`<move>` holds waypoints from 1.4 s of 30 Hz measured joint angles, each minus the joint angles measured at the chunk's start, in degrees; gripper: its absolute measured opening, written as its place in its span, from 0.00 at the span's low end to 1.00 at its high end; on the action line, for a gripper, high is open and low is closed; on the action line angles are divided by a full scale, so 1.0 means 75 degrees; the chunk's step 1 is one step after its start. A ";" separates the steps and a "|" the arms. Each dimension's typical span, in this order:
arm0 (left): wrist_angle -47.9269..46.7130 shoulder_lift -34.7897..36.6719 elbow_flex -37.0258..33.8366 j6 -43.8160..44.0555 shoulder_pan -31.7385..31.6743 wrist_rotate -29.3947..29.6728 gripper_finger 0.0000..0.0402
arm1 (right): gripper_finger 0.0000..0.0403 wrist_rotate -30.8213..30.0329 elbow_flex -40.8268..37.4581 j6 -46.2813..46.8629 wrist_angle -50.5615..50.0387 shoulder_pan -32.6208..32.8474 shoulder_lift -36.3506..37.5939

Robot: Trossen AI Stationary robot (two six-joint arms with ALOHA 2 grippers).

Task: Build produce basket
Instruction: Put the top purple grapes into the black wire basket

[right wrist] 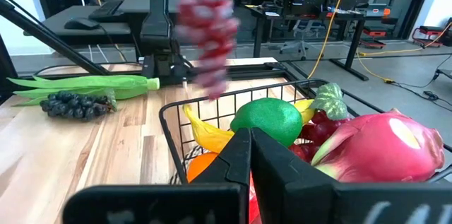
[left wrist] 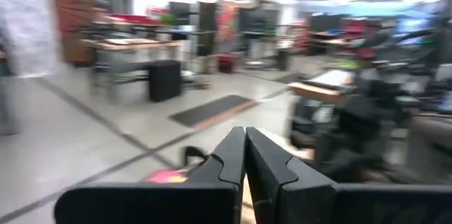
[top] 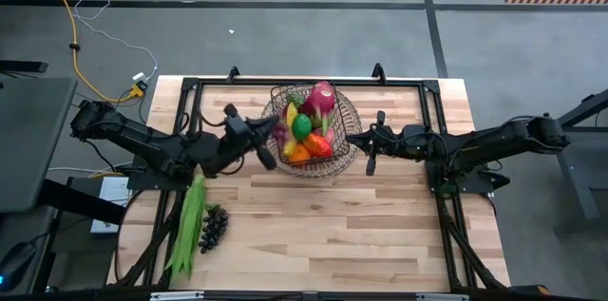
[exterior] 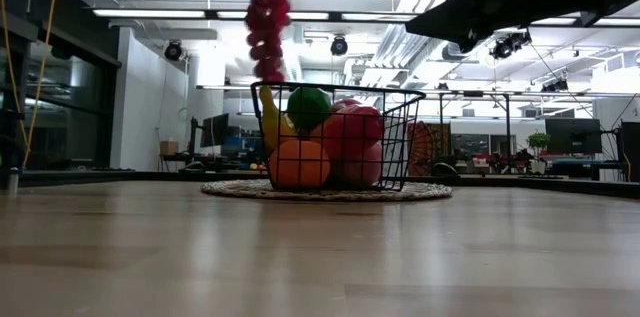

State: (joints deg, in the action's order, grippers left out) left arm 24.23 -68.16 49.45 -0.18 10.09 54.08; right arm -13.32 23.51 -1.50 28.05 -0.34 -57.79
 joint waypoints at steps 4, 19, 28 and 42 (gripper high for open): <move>0.0000 0.0000 0.0000 -0.0439 0.0000 0.1225 0.00 | 0.00 0.0000 0.0000 0.0000 0.0000 0.0000 0.0002; 0.0006 0.0003 0.0003 -0.2106 -0.0124 0.4781 0.00 | 0.00 0.0000 0.0000 0.0000 0.0000 -0.0001 0.0001; 0.0009 0.0003 0.0006 -0.2256 -0.0303 0.4791 0.00 | 0.00 0.0000 0.0000 0.0000 0.0000 0.0000 0.0000; 0.0102 0.0045 0.0006 -0.1600 -0.0500 0.0846 0.00 | 0.00 0.0000 0.0000 0.0000 0.0000 -0.0002 0.0000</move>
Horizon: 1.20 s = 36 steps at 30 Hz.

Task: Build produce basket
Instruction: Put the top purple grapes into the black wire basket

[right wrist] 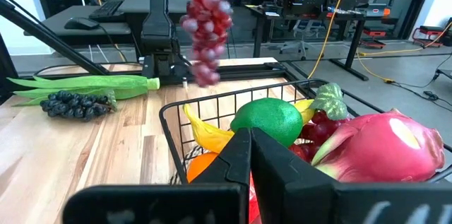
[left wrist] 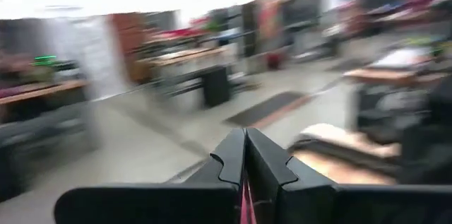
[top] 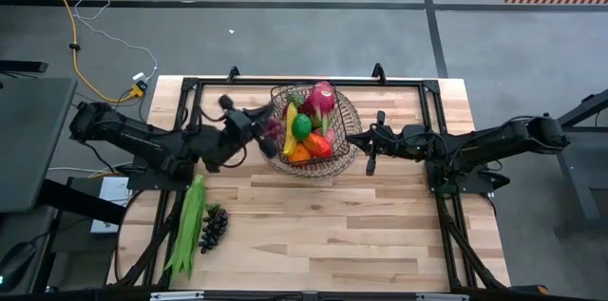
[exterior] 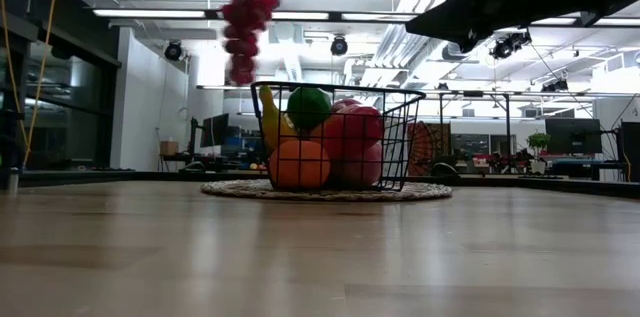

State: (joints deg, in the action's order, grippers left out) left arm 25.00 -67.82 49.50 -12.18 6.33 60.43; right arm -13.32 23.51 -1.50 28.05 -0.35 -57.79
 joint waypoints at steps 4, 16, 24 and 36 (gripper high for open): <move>0.0011 0.0001 0.0003 0.0563 -0.0343 -0.2329 0.00 | 0.00 0.0000 0.0000 0.0000 0.0000 0.0002 0.0002; 0.0023 0.0001 0.0003 0.1841 -0.1356 -0.5978 0.00 | 0.00 0.0000 0.0000 0.0000 -0.0003 0.0002 0.0002; 0.0060 -0.0002 0.0154 0.2005 -0.1811 -0.6186 0.00 | 0.00 0.0000 0.0000 0.0000 -0.0003 -0.0004 0.0002; -0.0856 -0.0229 0.0886 0.1835 -0.2378 -0.6193 0.00 | 0.00 -0.0003 0.0000 0.0000 -0.0006 -0.0004 0.0002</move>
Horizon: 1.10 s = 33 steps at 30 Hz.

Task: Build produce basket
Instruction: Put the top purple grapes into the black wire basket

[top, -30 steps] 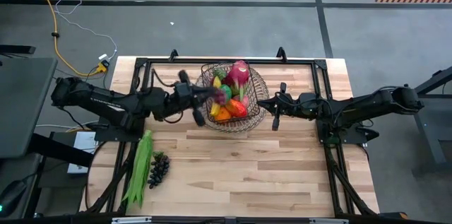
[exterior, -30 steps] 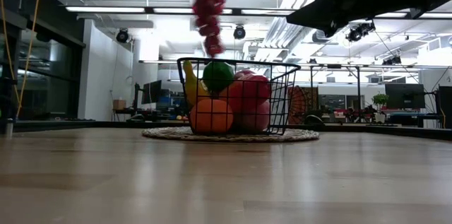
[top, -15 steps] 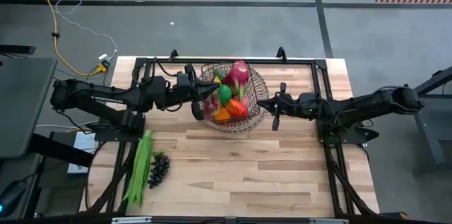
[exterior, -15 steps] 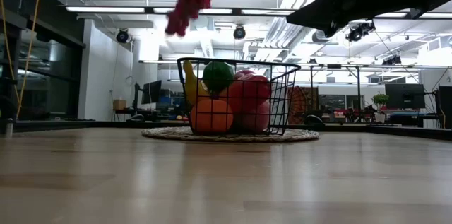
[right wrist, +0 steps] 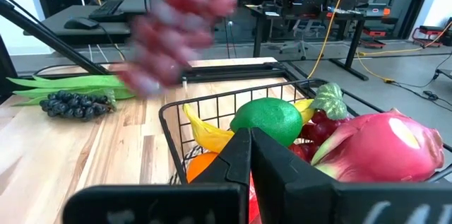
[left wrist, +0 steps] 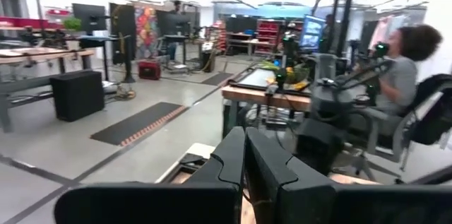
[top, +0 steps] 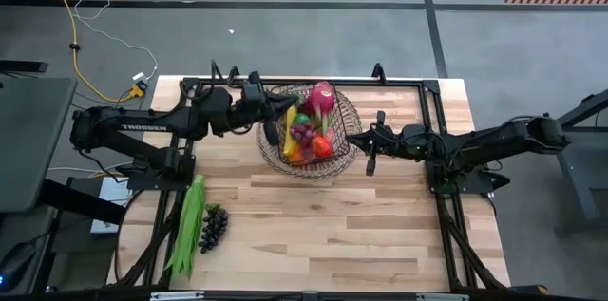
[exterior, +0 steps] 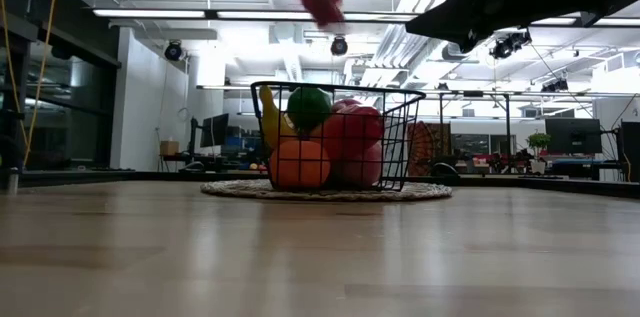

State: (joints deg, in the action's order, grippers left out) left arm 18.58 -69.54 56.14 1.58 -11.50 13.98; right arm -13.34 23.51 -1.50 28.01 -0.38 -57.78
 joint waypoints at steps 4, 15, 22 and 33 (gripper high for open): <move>0.0003 0.0000 0.0030 0.0033 -0.0354 -0.0009 0.00 | 0.00 0.0000 0.0000 0.0000 -0.0006 0.0000 0.0000; -0.0195 -0.0158 0.0030 0.0508 -0.1274 -0.0610 0.00 | 0.00 0.0001 0.0000 0.0000 -0.0012 0.0000 0.0000; -0.0364 -0.0510 0.0030 0.0508 -0.1715 -0.0571 0.00 | 0.00 0.0000 0.0000 0.0000 -0.0056 0.0000 0.0000; -0.0338 -0.1212 0.0030 0.0770 -0.2167 -0.0634 0.00 | 0.00 0.0000 0.0000 0.0000 -0.0117 0.0000 0.0000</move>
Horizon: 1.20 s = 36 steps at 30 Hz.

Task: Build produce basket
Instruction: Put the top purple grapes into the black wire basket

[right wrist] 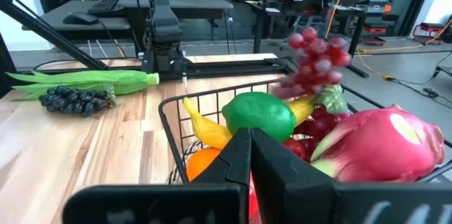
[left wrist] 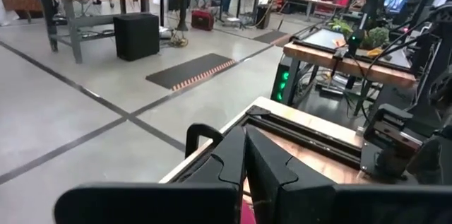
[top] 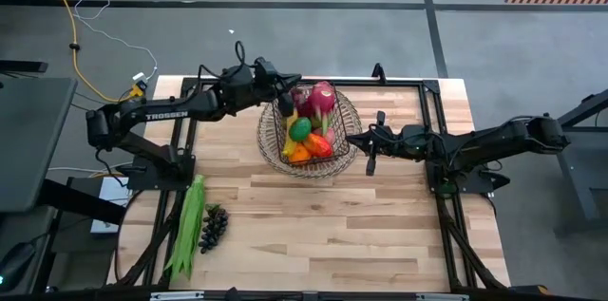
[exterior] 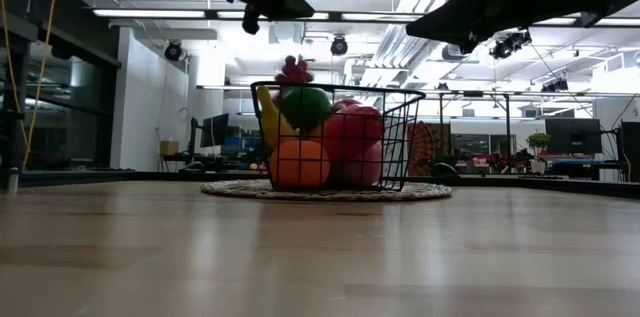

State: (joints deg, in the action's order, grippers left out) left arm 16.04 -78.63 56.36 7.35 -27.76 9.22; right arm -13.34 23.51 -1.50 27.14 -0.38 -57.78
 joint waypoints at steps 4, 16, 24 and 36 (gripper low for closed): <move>0.0076 0.0000 0.0000 0.0000 -0.0007 -0.0007 0.00 | 0.00 0.0000 0.0000 0.0000 -0.0019 0.0000 0.0000; 0.0150 0.0313 0.0000 -0.0043 -0.0110 0.0028 0.00 | 0.00 0.0000 0.0000 0.0000 -0.0050 0.0000 0.0000; -0.0229 0.0382 0.0000 -0.0072 -0.0370 0.0099 0.00 | 0.00 -0.0002 0.0000 0.0000 -0.0052 0.0000 -0.0002; -0.0524 0.0721 0.0000 -0.0309 -0.0465 0.0453 0.00 | 0.00 -0.0003 0.0000 0.0000 -0.0172 -0.0001 -0.0001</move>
State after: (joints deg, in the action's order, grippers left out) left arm 12.11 -73.22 56.36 5.04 -31.24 12.62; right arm -13.37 23.51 -1.50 25.85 -0.39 -57.79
